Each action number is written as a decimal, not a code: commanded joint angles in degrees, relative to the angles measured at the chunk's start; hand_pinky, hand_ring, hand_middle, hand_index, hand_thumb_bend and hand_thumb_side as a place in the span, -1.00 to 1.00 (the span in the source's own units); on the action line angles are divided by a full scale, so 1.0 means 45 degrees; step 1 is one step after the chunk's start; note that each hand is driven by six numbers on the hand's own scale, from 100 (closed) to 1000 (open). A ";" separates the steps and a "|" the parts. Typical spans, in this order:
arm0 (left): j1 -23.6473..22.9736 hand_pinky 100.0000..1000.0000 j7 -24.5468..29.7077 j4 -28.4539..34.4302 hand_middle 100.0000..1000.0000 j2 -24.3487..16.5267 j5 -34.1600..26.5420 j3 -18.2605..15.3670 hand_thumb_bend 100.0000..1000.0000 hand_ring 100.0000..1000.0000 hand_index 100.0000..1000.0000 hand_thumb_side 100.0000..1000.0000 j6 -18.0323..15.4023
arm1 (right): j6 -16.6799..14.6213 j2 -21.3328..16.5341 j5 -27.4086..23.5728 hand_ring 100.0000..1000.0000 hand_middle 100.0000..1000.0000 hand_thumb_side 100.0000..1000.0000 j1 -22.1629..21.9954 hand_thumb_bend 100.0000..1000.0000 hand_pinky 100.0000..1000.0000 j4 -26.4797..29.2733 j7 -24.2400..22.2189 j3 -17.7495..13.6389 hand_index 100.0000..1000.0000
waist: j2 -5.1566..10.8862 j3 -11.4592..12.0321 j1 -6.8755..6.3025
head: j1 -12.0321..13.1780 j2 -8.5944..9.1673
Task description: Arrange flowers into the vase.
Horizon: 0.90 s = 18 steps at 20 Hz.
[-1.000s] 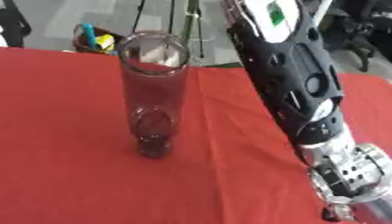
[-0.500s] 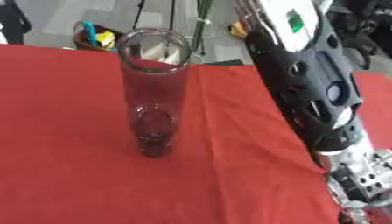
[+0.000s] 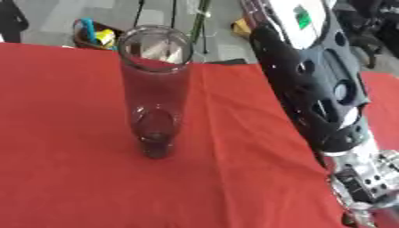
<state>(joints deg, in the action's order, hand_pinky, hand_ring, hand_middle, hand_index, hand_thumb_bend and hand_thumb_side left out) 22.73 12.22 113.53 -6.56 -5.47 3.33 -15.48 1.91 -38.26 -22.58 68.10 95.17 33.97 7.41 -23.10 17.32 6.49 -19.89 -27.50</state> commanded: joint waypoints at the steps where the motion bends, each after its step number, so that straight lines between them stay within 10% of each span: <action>1: 0.0209 -0.08 0.0078 0.0236 0.56 -0.0147 0.0010 0.0143 -1.00 0.09 0.55 0.93 -0.0023 | -0.0080 -0.0447 -0.0023 -1.00 -1.00 0.11 0.0343 -1.00 -1.00 0.0162 0.0051 -0.0145 -1.00 | 0.0201 0.0033 -0.0058 | -0.0092 0.0264; 18: 0.0462 -0.07 0.0283 0.0236 0.57 -0.0156 0.0038 0.0230 -1.00 0.09 0.55 0.93 -0.0114 | -0.0959 -0.0349 0.0088 -1.00 -1.00 0.07 0.0629 -1.00 -1.00 -0.0537 0.0409 -0.0147 -1.00 | -0.0196 0.0445 0.0156 | -0.0486 0.0746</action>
<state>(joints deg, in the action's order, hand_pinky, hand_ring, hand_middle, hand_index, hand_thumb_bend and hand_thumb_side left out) 24.20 13.27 113.53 -6.56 -5.46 3.74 -15.90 -1.87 -38.47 -22.36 69.61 92.66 35.64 7.43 -25.13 19.29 7.56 -21.82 -25.04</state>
